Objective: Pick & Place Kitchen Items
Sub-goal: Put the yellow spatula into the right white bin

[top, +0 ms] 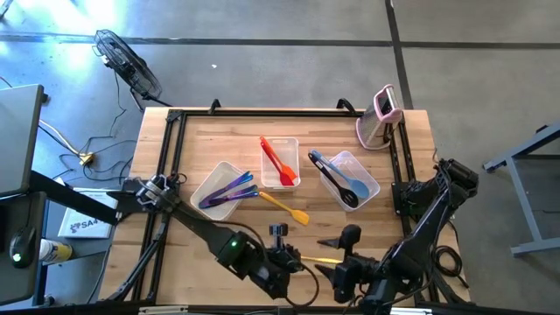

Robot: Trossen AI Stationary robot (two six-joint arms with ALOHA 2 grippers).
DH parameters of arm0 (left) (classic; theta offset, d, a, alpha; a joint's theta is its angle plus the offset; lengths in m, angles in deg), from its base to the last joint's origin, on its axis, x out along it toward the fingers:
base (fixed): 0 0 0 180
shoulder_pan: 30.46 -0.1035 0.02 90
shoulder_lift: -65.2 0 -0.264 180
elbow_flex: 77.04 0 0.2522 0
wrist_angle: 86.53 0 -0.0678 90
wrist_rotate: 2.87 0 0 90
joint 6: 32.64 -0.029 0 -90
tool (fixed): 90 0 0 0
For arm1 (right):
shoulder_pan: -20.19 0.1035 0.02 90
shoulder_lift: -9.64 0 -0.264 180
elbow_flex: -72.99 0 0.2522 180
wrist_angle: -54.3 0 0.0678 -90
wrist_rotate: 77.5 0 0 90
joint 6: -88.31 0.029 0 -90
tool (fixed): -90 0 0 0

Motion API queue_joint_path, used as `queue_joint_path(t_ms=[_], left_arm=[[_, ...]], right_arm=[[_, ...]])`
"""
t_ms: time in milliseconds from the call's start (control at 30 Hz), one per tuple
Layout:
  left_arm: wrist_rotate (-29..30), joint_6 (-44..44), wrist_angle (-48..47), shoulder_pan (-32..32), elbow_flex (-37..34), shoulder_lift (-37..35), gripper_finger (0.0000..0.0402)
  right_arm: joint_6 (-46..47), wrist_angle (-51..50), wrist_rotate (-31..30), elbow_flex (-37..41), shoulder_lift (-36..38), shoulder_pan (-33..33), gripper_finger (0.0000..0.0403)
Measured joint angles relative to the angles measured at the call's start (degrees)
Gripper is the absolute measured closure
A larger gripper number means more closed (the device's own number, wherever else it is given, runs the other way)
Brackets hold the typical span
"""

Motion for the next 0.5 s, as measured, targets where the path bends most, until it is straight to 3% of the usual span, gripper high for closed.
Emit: queue_joint_path(t_ms=[200, 500], left_arm=[[-1.76, -2.64, 2.36, -1.11, 0.00, 0.00, 0.0387], [-1.91, -3.59, 2.16, -1.45, -0.02, 0.00, 0.0387]], right_arm=[[-6.26, 7.89, 1.33, 0.00, 0.00, -0.28, 0.0082], [-8.91, 13.33, 6.69, -0.02, 0.01, -2.06, 0.0110]])
